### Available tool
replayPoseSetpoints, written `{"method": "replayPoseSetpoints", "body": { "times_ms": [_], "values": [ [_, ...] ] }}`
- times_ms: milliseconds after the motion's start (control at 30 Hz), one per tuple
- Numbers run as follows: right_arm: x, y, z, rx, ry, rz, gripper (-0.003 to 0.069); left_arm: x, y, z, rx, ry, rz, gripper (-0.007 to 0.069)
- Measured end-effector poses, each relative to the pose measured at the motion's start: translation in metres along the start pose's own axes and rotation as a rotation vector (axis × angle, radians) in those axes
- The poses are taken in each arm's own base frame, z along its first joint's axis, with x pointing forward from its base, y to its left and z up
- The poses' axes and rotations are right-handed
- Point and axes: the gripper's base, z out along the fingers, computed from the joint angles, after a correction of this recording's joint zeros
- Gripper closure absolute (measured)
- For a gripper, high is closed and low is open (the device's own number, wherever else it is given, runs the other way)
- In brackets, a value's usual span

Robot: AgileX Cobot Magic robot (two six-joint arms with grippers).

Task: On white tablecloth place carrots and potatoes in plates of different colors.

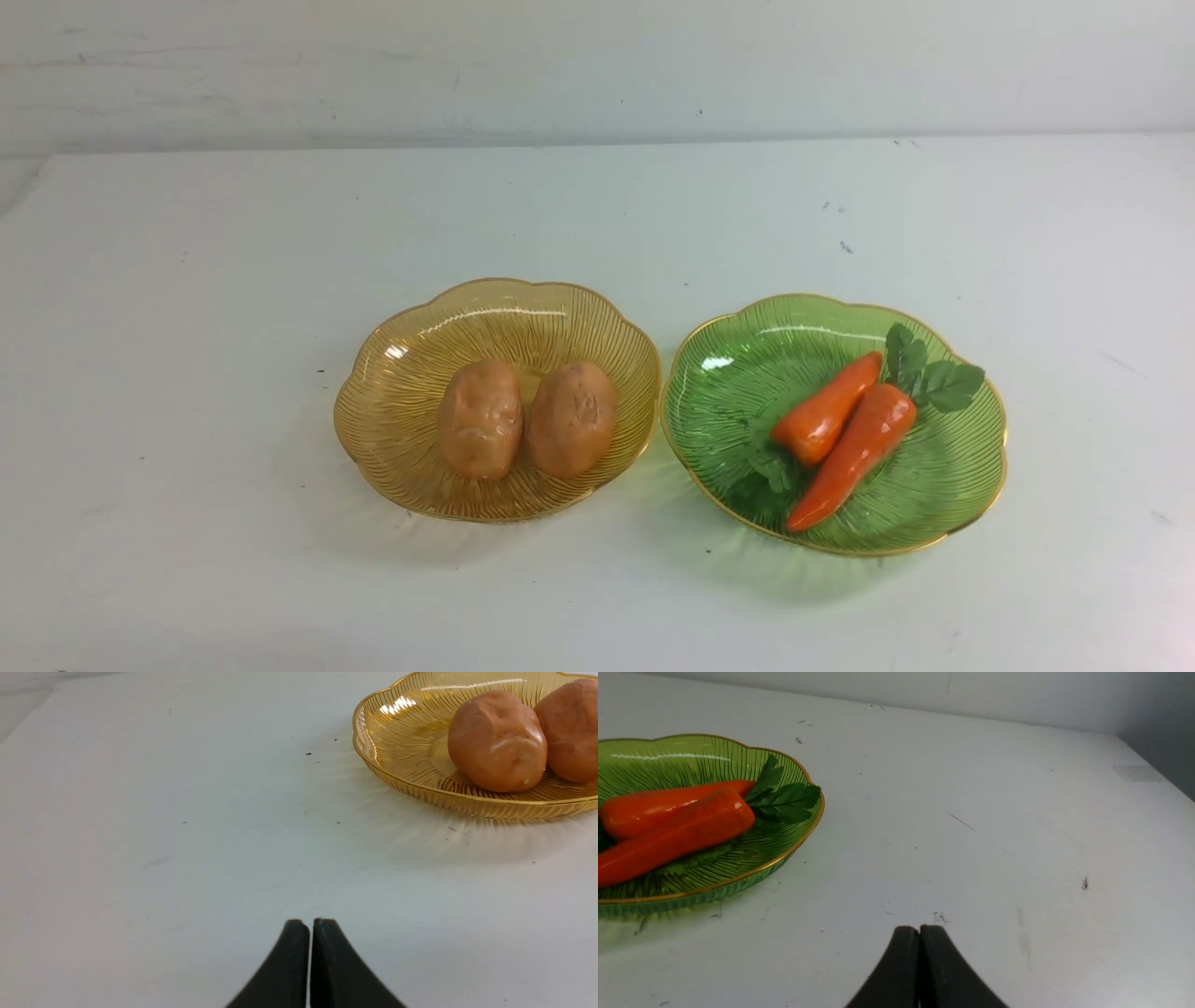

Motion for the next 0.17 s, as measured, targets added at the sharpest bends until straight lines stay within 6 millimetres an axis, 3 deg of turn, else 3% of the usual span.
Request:
{"method": "replayPoseSetpoints", "body": {
  "times_ms": [167],
  "values": [
    [0.0, 0.0, 0.0, 0.0, 0.0, 0.0, 0.0674, 0.0, 0.0, 0.0, 0.0, 0.0, 0.0, 0.0628]
  ]
}}
